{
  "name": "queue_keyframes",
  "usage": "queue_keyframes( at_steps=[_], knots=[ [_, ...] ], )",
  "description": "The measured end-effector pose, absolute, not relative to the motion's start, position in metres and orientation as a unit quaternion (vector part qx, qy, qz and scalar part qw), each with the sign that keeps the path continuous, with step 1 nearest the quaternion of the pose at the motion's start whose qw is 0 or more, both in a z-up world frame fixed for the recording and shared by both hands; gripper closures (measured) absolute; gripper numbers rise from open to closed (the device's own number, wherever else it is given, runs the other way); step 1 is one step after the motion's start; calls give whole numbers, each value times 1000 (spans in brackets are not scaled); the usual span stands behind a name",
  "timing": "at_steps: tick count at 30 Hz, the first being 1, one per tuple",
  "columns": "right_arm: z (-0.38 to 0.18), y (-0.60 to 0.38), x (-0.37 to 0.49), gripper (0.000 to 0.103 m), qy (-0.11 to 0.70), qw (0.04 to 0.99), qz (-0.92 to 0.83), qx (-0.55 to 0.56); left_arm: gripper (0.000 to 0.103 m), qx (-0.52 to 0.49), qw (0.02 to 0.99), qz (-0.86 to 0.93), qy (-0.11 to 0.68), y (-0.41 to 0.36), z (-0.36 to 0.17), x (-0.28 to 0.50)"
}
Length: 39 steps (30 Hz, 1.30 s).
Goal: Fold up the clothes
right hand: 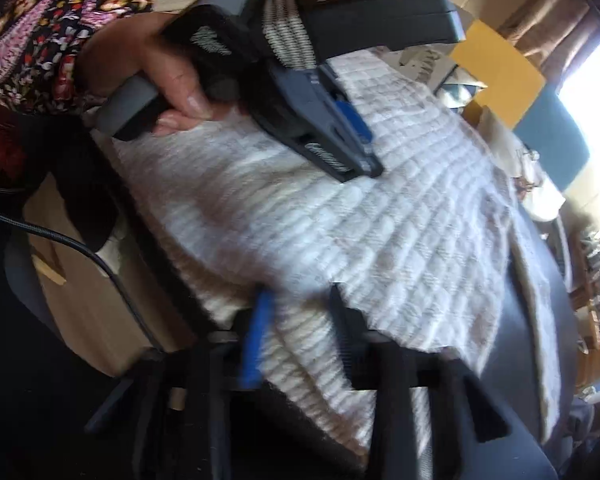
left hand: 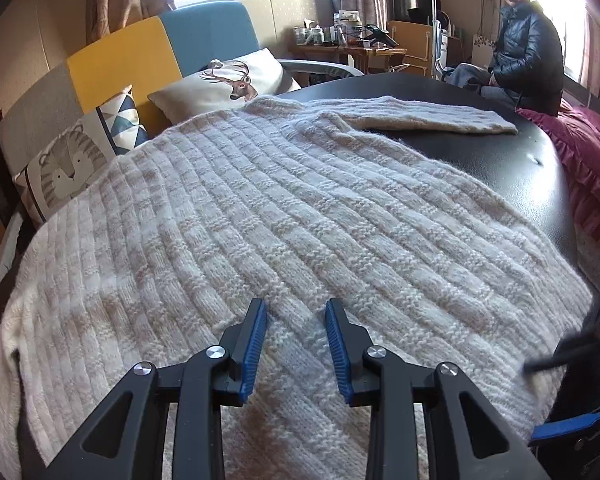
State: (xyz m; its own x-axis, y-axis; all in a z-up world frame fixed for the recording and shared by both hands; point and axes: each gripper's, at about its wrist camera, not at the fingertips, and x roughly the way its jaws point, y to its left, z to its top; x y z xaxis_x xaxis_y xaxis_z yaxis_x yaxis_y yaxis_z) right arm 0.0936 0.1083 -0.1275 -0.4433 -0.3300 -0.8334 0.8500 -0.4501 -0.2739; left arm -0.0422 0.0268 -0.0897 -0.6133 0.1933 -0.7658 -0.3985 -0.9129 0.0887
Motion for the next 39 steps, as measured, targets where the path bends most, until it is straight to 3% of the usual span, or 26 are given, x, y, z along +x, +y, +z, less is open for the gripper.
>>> queue_keyframes(
  at_steps=[1, 4, 20, 24, 29, 31, 33, 36, 39],
  knots=[
    [-128, 108, 94, 95, 356, 389, -767, 366, 72, -408, 166, 889, 125, 27, -90, -43],
    [-127, 112, 96, 97, 349, 403, -754, 382, 72, -408, 164, 889, 131, 29, -90, -43],
    [-135, 121, 102, 98, 312, 443, -712, 446, 71, -407, 163, 886, 154, 32, -90, -49],
    [-120, 132, 96, 77, 252, 449, -719, 467, 71, -407, 167, 882, 167, 33, -88, -46],
    [-78, 168, 71, 73, 128, 429, -787, 424, 71, -391, 191, 883, 176, 35, -89, -35],
    [-76, 179, 47, 57, 103, 345, -833, 420, 71, -388, 197, 882, 180, 38, -89, -32],
    [-88, 180, 20, 57, 88, 268, -846, 452, 71, -390, 215, 877, 180, 42, -87, -29],
    [-105, 172, -6, 58, 60, 246, -837, 485, 71, -391, 253, 865, 186, 52, -87, -19],
    [-120, 163, -17, 77, 52, 247, -825, 505, 74, -380, 277, 857, 209, 62, -89, -2]
  ],
)
